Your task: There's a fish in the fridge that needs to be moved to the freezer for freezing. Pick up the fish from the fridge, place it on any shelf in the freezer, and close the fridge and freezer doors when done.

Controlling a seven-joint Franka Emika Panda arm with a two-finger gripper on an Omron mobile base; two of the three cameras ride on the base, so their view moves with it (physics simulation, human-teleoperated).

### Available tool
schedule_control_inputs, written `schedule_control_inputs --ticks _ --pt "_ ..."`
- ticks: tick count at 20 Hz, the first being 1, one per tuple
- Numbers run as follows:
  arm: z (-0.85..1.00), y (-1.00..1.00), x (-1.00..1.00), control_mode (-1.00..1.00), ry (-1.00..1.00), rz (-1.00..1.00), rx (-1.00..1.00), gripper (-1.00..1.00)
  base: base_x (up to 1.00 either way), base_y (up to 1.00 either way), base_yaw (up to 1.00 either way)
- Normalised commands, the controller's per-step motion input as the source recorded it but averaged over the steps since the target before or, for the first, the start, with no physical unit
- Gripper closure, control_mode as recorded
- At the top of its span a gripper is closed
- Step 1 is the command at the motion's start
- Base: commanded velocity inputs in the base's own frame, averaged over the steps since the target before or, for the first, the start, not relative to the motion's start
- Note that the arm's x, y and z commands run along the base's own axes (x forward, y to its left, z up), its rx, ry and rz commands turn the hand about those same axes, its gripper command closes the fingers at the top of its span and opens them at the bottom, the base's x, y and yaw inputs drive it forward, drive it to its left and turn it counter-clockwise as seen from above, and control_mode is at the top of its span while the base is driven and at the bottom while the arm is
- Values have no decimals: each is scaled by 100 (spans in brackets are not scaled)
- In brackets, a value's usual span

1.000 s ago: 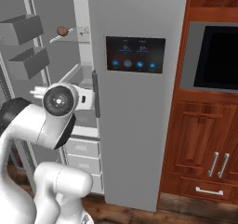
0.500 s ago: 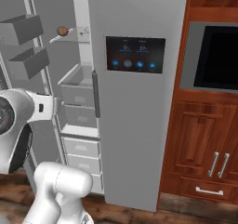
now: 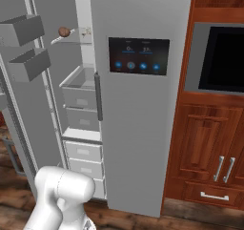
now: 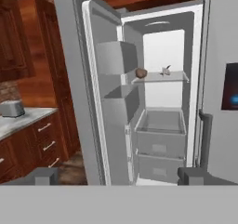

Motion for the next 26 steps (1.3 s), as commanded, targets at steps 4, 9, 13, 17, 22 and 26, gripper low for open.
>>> schedule_control_inputs --ticks 4,9,13,17,22,26 --pt "-17 100 0 -100 -19 -11 0 -100 0 0 0" --pt "-30 100 23 -100 -16 -14 0 -100 0 0 0" --pt "-41 100 47 -100 -12 -16 0 -100 0 0 0" --pt "-56 100 70 -100 -12 -12 0 -100 0 0 0" --pt "-48 96 86 -100 -9 -12 0 -100 0 0 0" --pt "-33 36 77 -100 -7 -9 0 -100 0 0 0"
